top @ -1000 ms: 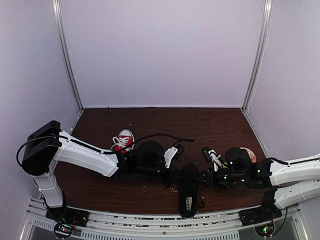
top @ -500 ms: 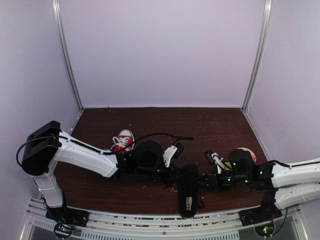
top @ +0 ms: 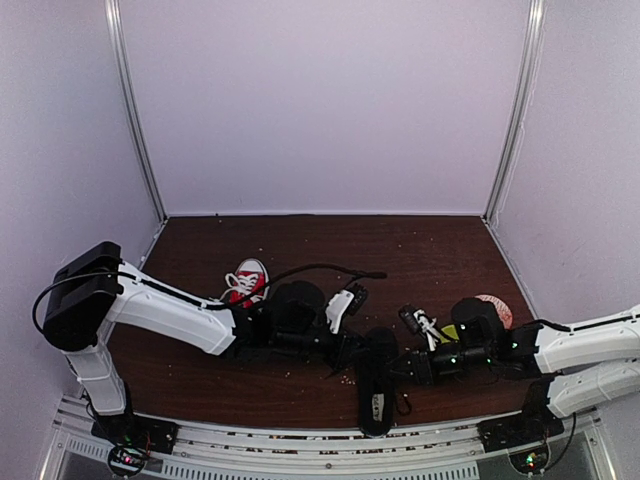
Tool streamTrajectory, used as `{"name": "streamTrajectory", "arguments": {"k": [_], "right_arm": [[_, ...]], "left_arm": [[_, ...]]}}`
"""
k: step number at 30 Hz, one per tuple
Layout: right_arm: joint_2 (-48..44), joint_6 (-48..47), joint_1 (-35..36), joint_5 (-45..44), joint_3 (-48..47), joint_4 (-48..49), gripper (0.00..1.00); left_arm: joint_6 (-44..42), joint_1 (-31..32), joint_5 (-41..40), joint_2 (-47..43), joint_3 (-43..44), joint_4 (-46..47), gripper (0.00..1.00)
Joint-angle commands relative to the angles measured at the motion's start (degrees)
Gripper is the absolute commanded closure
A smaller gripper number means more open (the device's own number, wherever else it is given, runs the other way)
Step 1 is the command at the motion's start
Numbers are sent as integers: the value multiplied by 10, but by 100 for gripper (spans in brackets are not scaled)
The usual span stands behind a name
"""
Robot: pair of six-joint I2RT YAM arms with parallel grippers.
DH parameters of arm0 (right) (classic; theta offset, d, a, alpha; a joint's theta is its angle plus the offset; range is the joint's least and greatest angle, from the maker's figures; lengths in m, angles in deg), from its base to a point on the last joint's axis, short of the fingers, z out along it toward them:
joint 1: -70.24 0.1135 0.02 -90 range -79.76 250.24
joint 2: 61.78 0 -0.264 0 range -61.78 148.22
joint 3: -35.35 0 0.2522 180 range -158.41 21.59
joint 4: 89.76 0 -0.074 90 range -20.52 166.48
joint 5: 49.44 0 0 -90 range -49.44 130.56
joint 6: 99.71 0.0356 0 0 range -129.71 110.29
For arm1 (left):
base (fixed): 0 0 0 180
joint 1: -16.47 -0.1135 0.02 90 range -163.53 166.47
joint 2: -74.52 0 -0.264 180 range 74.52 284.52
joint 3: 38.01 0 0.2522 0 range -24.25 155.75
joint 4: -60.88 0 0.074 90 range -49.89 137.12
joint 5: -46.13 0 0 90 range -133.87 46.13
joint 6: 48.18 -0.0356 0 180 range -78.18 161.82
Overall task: Tie the shoes
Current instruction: Cross the shoelace with the shoelace.
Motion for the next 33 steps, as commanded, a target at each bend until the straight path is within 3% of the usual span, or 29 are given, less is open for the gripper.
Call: {"name": "streamTrajectory", "arguments": {"k": [1,4,9,12,16,22,26,33], "right_arm": [[-15,8,-3,9,5,18,64],[-10,12,-2,11,17,19,59],[1,19,-2,19,37,31,58],[3,28,-1,24,46,49,65],[0,41,-1,31,52,76,83],[16,41,-1,41,41,87,80],[17,42,-1,50,38,92,100],[-66,23,-1,8,-2,3,100]], "left_arm": [[7,3,-4,-2,-5,34,100],[9,3,-4,0,-5,39,100],[13,3,-2,4,-4,48,100],[14,3,-1,5,-4,49,100],[16,3,-1,5,-5,51,100],[18,3,0,7,-6,57,100],[19,3,1,7,-8,60,100],[22,3,-1,7,-11,65,100]]}}
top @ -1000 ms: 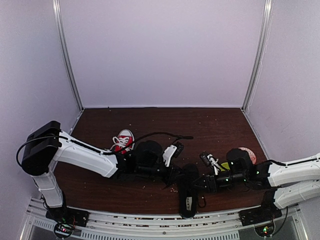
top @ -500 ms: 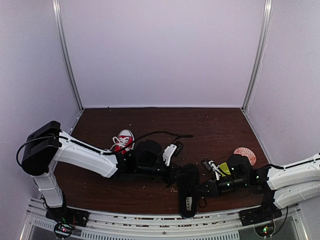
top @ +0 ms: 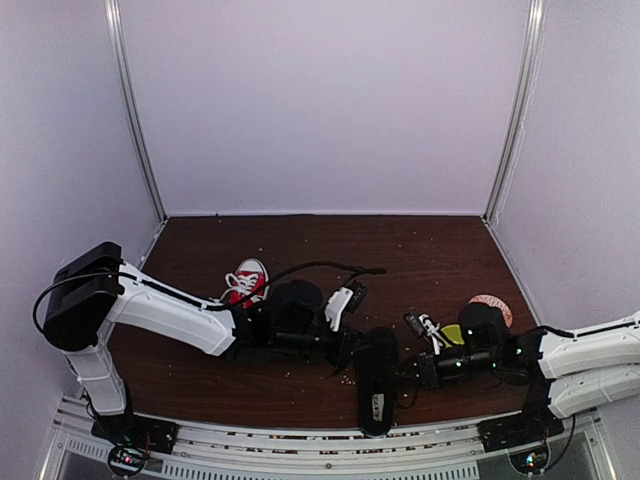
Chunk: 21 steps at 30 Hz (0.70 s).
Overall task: Tie the shoes
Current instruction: Cross the shoelace with the shoelace.
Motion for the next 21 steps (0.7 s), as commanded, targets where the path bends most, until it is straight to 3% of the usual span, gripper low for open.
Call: {"name": "streamTrajectory", "arguments": {"k": [1,18,21], "right_arm": [[-48,-18,-1,-26,-45,-47,100],[62,-11,49,-51,-75,-37,100],[67,-11,50,-55,-74,-36,100]], "left_arm": [[3,3,0,6,-5,33,100],[18,2,-7,16,20,24,100],[22,1,-2,15,18,20,90]]}}
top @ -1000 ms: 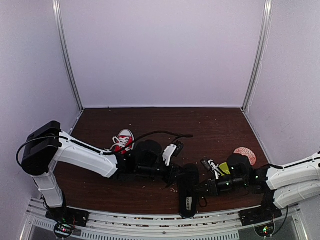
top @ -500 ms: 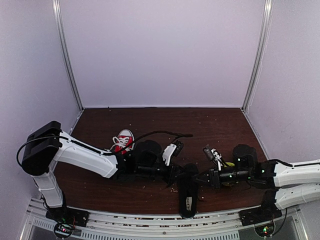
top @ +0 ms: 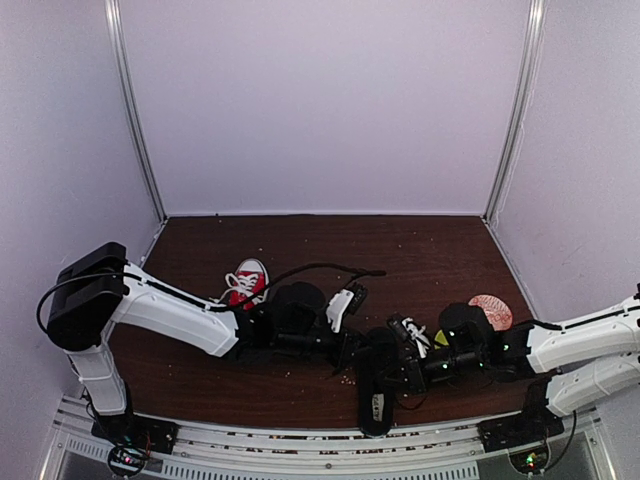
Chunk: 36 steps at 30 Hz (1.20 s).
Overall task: Tie the shoes
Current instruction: Cross the shoelace with the shoelace.
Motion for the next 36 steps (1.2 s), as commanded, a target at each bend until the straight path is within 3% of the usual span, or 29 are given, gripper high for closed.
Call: {"name": "streamTrajectory", "arguments": {"k": [1,3,6,10,14,20,36], "right_arm": [[3,-1,3,-23,-16,2,100],[2,-2,3,-24,-15,1,100],[-1,-2,3,-24,-13,2,100],[-3,-5,3,-24,-12,4,100],[-1,-3,3,-22,-11,11,100],[-6,-4,3,-14,-11,16,100],[1,-12,6,-4,-16,16,100]], "left_arm": [[12,0,1,2,12,17,81],[22,-3,4,-2,2,16,64],[31,-5,17,-10,-10,8,46],[37,-7,42,-10,-7,-21,35],[45,-13,48,-6,-8,-39,35],[85,-30,75,7,-33,12,46],[124,-29,154,56,22,56,45]]}}
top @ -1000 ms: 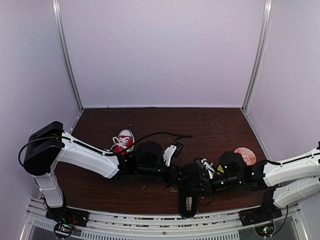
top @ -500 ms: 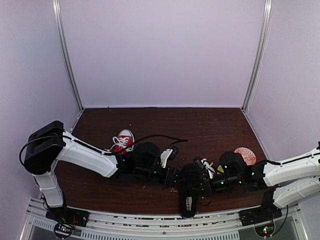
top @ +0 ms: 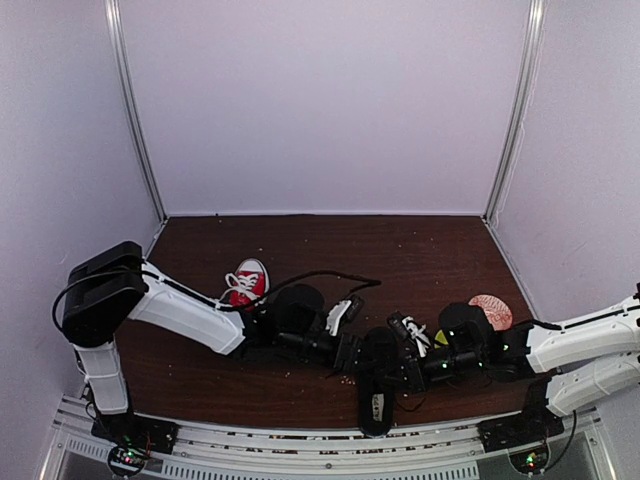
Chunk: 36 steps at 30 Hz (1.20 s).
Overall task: Tie the shoes
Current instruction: Cross the shoelace with the shoelace.
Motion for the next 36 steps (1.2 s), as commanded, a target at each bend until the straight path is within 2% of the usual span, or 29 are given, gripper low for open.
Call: {"name": "streamTrajectory", "arguments": {"k": [1,12,18,19,21,27,31,36], "right_arm": [[0,-10,7,5,-16,11,100],[6,-13,11,1,-19,11,100],[-5,-12,11,-11,-18,5,99],[-13,-12,11,-15,-16,1,92],[-35,-15,11,-24,-12,-11,80],[-120,-38,4,-76,3,-72,54],[-141,-45,-13,-72,22,-59,43],[-105,-59,-16,-58,23,-23,37]], "left_arm": [[14,-1,34,19,31,40,46],[25,0,50,40,52,28,65],[28,-1,54,37,43,58,96],[28,-1,52,34,37,73,100],[29,-2,53,30,23,105,100],[28,-3,59,26,15,146,100],[27,-3,60,24,13,147,100],[28,-3,59,23,12,147,100]]}}
